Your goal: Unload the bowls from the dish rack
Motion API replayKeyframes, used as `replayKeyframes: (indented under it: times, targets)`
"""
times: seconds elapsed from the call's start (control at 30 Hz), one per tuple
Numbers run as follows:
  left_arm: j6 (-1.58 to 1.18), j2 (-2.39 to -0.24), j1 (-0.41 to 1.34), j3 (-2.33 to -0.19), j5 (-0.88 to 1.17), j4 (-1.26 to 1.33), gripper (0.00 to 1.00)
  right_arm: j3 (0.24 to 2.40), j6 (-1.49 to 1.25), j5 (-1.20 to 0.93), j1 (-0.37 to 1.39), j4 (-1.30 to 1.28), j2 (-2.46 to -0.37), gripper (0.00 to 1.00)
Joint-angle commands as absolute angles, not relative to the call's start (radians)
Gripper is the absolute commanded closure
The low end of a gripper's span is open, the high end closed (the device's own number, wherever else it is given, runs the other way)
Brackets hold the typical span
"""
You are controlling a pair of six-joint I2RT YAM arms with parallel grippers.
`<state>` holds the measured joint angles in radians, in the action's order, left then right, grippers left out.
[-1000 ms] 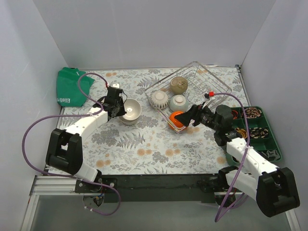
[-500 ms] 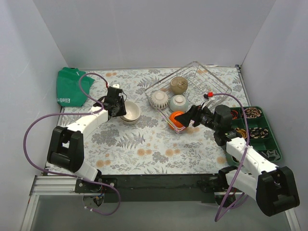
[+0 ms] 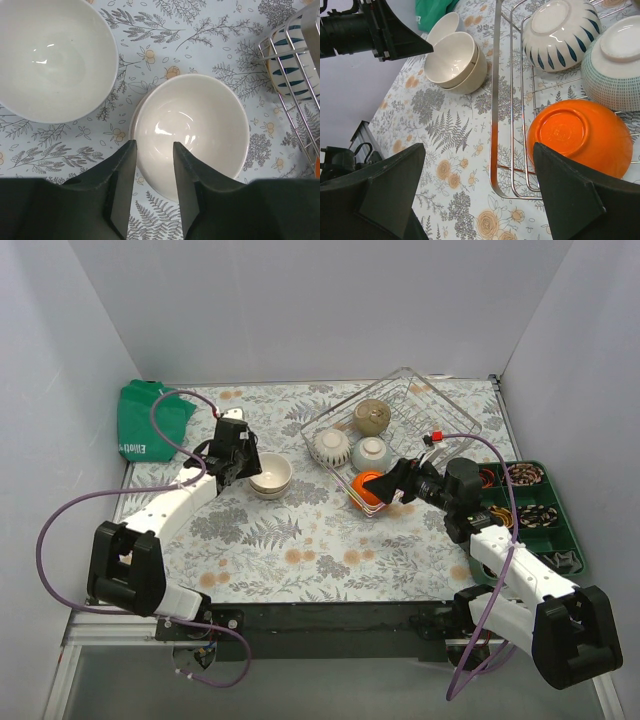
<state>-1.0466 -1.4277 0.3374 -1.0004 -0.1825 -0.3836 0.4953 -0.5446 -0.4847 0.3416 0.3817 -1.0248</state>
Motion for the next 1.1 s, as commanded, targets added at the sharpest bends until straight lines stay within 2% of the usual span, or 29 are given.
replayKeyframes:
  times: [0.0, 0.2, 0.4, 0.5, 0.7, 0.77, 0.8, 0.9, 1.07]
  targets:
    - [-1.058, -1.365, 0.336, -0.962, -0.187, -0.383, 0.68, 0.538, -0.534, -0.477, 0.341, 0.387, -1.025, 0.04]
    - [-1.092, -1.361, 0.336, -0.93, -0.167, -0.385, 0.8, 0.535, -0.534, -0.477, 0.341, 0.387, -1.028, 0.04]
    - [-1.103, -1.342, 0.334, -0.914, -0.172, -0.385, 0.81, 0.535, -0.534, -0.476, 0.341, 0.387, -1.026, 0.04]
    - [-1.101, -1.321, 0.334, -0.92, -0.176, -0.383, 0.78, 0.541, -0.528, -0.471, 0.341, 0.387, -1.026, 0.04]
    - [-1.085, -1.264, 0.334, -0.96, -0.196, -0.391, 0.61, 0.6, -0.488, -0.387, 0.341, 0.353, -1.054, 0.03]
    - [-1.068, -1.232, 0.334, -0.963, -0.206, -0.384, 0.49, 0.623, -0.483, -0.348, 0.337, 0.339, -1.08, 0.03]
    - [-1.059, -1.218, 0.333, -0.96, -0.213, -0.379, 0.48, 0.633, -0.482, -0.307, 0.336, 0.337, -1.091, 0.03]
    - [-1.026, -1.171, 0.334, -0.934, -0.244, -0.342, 0.31, 0.686, -0.476, -0.226, 0.325, 0.333, -1.147, 0.01]
    - [-0.993, -1.114, 0.334, -0.893, -0.27, -0.298, 0.1, 0.845, -0.433, -0.158, 0.305, 0.318, -1.302, 0.01]
